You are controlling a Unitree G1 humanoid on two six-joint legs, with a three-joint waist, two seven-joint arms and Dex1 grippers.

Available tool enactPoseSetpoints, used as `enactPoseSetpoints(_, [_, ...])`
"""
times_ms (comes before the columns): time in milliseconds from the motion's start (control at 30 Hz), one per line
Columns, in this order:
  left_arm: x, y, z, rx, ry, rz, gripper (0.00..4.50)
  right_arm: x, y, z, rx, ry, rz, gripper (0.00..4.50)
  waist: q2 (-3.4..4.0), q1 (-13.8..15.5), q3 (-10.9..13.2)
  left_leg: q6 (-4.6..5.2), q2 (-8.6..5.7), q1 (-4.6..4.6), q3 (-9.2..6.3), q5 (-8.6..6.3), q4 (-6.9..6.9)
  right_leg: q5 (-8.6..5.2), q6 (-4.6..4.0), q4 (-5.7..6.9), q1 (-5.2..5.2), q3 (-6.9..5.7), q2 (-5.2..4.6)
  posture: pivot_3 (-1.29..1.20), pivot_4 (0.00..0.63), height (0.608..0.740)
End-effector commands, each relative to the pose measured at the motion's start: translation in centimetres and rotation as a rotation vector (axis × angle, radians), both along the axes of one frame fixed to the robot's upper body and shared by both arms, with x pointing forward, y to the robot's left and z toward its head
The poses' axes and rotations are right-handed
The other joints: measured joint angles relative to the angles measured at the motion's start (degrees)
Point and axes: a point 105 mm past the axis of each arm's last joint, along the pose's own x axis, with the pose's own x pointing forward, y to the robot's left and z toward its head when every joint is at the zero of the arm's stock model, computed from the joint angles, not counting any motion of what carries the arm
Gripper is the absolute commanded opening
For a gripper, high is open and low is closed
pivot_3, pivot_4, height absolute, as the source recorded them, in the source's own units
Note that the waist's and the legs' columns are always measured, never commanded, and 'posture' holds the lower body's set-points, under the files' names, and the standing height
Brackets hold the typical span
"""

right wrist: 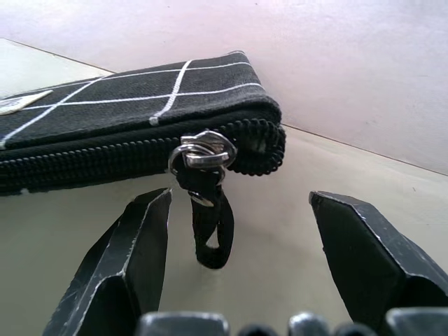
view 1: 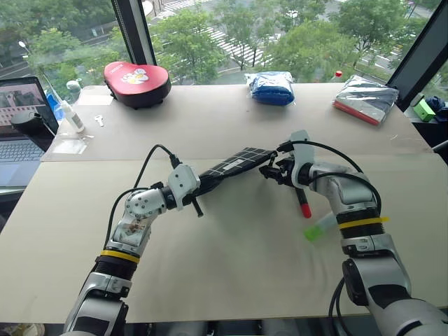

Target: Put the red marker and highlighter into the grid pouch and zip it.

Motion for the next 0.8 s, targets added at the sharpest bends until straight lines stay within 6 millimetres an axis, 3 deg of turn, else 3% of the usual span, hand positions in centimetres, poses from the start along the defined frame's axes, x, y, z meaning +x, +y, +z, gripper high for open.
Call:
enactPoseSetpoints(33, [0.0, 0.2, 1.0, -0.024, -0.033, 0.012, 0.0, -0.5, 0.1, 1.9, 0.023, -0.05, 0.054, 3.51, 0.0, -0.03, 0.0, 0.0, 0.0, 0.0, 0.0, 0.0, 0.0, 0.0, 0.0, 0.0, 0.0, 0.0, 0.0, 0.0, 0.15, 0.74])
enactPoseSetpoints(300, [0.1, -0.1, 1.1, -0.033, -0.036, 0.011, 0.0, -0.1, 0.7, 1.7, 0.023, -0.051, 0.05, 3.51, 0.0, -0.31, 0.0, 0.0, 0.01, 0.02, 0.0, 0.0, 0.0, 0.0, 0.0, 0.0, 0.0, 0.02, 0.0, 0.0, 0.15, 0.74])
enactPoseSetpoints(400, [0.1, -0.1, 1.2, -0.034, -0.037, 0.012, 0.0, 0.0, 0.8, 1.6, 0.024, -0.053, 0.05, 2.79, 0.0, -0.28, 0.0, 0.0, 0.01, 0.01, 0.0, 0.0, 0.0, 0.0, 0.0, 0.0, -0.01, 0.02, 0.0, 0.0, 0.15, 0.74])
enactPoseSetpoints(667, [0.0, -0.2, 1.3, -0.04, -0.04, 0.016, 0.0, -0.3, 1.2, 2.0, 0.045, -0.086, 0.09, 0.07, 0.0, -0.31, 0.0, 0.0, 0.0, 0.01, 0.0, 0.0, 0.0, 0.0, 0.0, 0.0, -0.01, 0.03, 0.0, 0.0, 0.15, 0.74])
enactPoseSetpoints(800, [0.1, -0.2, 1.4, -0.04, -0.044, 0.019, 0.0, -0.7, 1.9, 1.8, 0.038, -0.082, 0.129, 0.07, 0.0, -0.32, 0.0, 0.0, 0.0, 0.01, 0.0, 0.0, 0.0, 0.0, 0.0, 0.0, -0.01, 0.03, 0.0, 0.0, 0.15, 0.74])
